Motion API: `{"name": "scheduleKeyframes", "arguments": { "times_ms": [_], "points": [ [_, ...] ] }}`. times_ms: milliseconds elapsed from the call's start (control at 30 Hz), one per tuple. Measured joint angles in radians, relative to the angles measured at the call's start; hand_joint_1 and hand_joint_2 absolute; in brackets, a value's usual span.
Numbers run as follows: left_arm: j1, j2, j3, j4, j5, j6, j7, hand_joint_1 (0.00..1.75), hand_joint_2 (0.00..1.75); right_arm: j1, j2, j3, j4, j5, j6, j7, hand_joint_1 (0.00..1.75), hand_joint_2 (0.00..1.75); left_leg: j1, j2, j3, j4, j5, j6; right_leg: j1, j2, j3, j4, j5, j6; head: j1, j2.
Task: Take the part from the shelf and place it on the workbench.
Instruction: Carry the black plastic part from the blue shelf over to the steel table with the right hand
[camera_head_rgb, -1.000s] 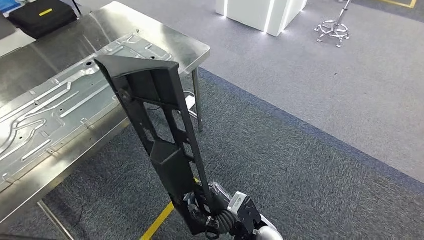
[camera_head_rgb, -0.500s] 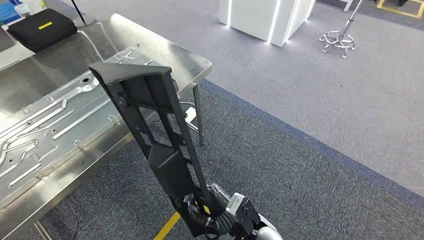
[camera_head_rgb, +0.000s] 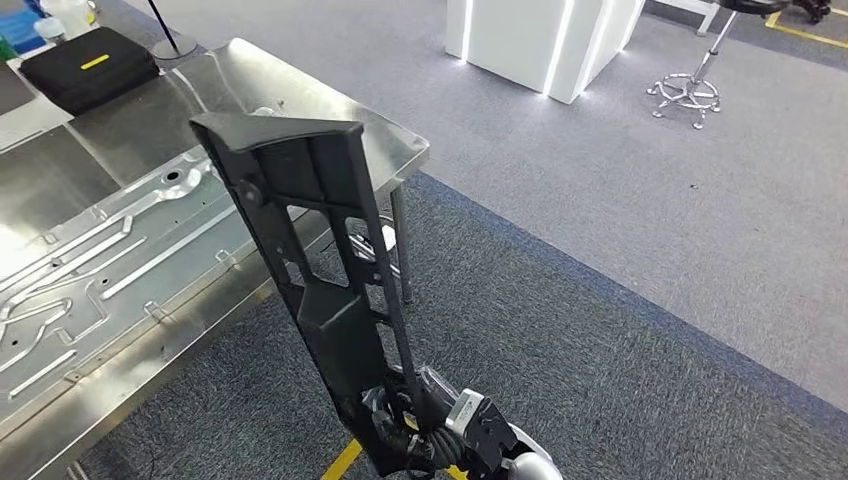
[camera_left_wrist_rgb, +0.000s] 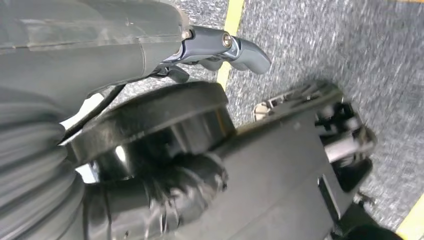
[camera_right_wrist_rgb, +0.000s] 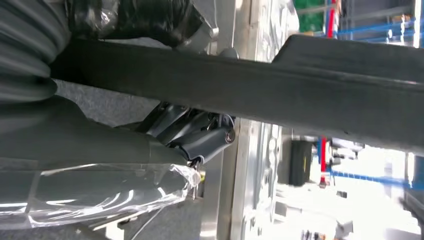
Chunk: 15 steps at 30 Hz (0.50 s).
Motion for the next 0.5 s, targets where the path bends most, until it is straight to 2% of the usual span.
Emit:
{"name": "scheduleKeyframes", "arguments": {
  "times_ms": [67,100,167,200,233,267,300,367,400,433,500],
  "points": [
    [0.0,0.0,0.0,0.0,0.0,0.001,-0.002,0.0,1.75,-0.002,-0.001,0.0,-0.003,0.002,-0.001,-0.002,1.75,1.75,0.006,-0.015,0.008,-0.013,0.017,0.008,-0.001,0.004,-0.008,0.028,-0.026,0.01,0.0,0.0],
    [0.0,0.0,0.0,0.0,0.0,0.001,-0.002,0.0,1.75,-0.002,-0.002,0.0,-0.004,0.003,-0.002,-0.004,1.75,1.75,0.01,-0.021,0.011,-0.018,0.021,0.011,-0.003,0.011,-0.025,0.068,-0.052,0.015,0.001,0.0],
    [0.0,0.0,0.0,0.0,-0.001,0.0,-0.005,0.0,1.75,-0.002,-0.006,0.0,-0.005,0.006,-0.007,-0.005,1.75,1.75,0.009,-0.034,0.01,-0.018,0.022,0.015,-0.006,0.019,-0.081,0.185,-0.111,0.021,0.001,0.0],
    [0.0,0.0,0.0,0.0,-0.001,0.0,-0.006,0.0,1.75,-0.002,-0.008,0.0,-0.005,0.007,-0.01,-0.005,1.75,1.75,0.009,-0.042,0.01,-0.017,0.022,0.015,-0.008,0.02,-0.105,0.232,-0.125,0.024,0.001,0.0],
    [0.001,0.0,0.0,0.0,-0.002,-0.001,-0.007,0.0,1.75,-0.001,-0.01,0.0,-0.005,0.008,-0.013,-0.005,1.75,1.75,0.009,-0.052,0.01,-0.016,0.021,0.015,-0.01,0.021,-0.117,0.252,-0.121,0.026,0.001,0.0],
    [0.0,0.0,0.0,0.0,-0.002,-0.001,-0.007,0.0,1.75,-0.001,-0.012,0.0,-0.005,0.009,-0.015,-0.005,1.75,1.75,0.01,-0.062,0.01,-0.014,0.019,0.014,-0.012,0.022,-0.112,0.235,-0.098,0.027,0.001,0.0],
    [0.0,0.0,0.0,0.0,-0.002,-0.001,-0.008,0.0,1.75,-0.002,-0.013,0.0,-0.005,0.01,-0.017,-0.005,1.75,1.75,0.011,-0.073,0.011,-0.01,0.016,0.012,-0.015,0.028,-0.092,0.187,-0.062,0.029,0.001,0.0],
    [-0.001,0.0,0.0,0.0,-0.003,-0.001,-0.008,0.0,1.75,-0.004,-0.014,0.0,-0.005,0.011,-0.018,-0.005,1.75,1.75,0.012,-0.092,0.009,0.001,0.008,0.004,-0.022,0.061,-0.039,0.068,-0.007,0.029,0.001,0.0],
    [-0.002,0.0,0.0,0.0,-0.003,-0.001,-0.008,0.0,1.75,-0.005,-0.014,0.0,-0.006,0.013,-0.018,-0.006,1.75,1.75,0.012,-0.101,0.005,0.006,0.006,-0.002,-0.024,0.076,-0.022,0.03,0.003,0.029,0.0,0.0],
    [-0.002,0.0,0.0,0.0,-0.003,-0.001,-0.008,0.0,1.75,-0.006,-0.015,0.0,-0.006,0.014,-0.018,-0.006,1.75,1.75,0.012,-0.109,0.001,0.008,0.004,-0.007,-0.023,0.084,-0.014,0.014,0.0,0.028,0.0,0.0],
    [-0.003,0.0,0.0,0.0,-0.004,-0.001,-0.008,0.0,1.75,-0.007,-0.015,0.0,-0.006,0.017,-0.018,-0.006,1.75,1.75,0.015,-0.122,-0.004,0.007,0.004,-0.019,-0.021,0.074,-0.011,0.008,-0.001,0.02,0.0,0.0]
  ]
}}
